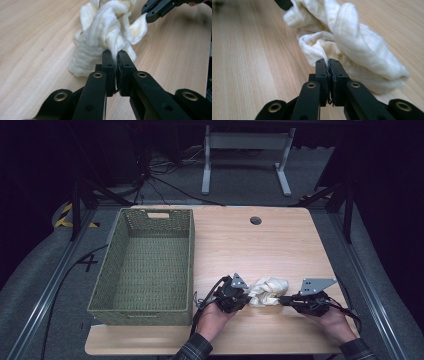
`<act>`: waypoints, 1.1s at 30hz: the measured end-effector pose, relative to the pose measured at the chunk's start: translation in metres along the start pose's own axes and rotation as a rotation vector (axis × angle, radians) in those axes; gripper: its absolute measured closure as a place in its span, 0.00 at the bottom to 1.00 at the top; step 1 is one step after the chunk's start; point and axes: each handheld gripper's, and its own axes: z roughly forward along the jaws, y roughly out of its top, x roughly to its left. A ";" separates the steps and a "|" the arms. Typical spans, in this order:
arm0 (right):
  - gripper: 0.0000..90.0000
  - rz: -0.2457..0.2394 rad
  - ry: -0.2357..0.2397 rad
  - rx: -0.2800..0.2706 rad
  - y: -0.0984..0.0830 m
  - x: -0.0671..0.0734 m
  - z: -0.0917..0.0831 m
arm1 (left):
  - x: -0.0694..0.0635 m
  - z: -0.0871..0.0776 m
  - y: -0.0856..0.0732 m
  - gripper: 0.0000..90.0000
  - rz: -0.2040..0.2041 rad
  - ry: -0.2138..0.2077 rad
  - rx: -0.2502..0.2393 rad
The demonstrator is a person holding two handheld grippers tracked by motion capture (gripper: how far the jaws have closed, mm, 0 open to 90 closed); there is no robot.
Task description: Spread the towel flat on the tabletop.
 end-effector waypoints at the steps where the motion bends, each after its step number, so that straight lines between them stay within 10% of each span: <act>1: 0.96 0.006 -0.005 -0.003 0.000 -0.002 -0.003 | 0.001 -0.002 0.002 0.96 -0.002 0.002 -0.008; 14: 0.96 0.066 -0.103 -0.056 -0.011 -0.027 -0.040 | 0.019 -0.011 0.019 0.96 -0.049 0.066 -0.074; 24: 0.96 0.144 -0.183 -0.055 -0.030 -0.053 -0.062 | 0.036 -0.006 0.021 0.96 -0.100 0.191 -0.034; 33: 0.83 0.169 -0.197 -0.016 -0.040 -0.059 -0.060 | 0.037 -0.006 0.020 0.82 -0.104 0.197 -0.038</act>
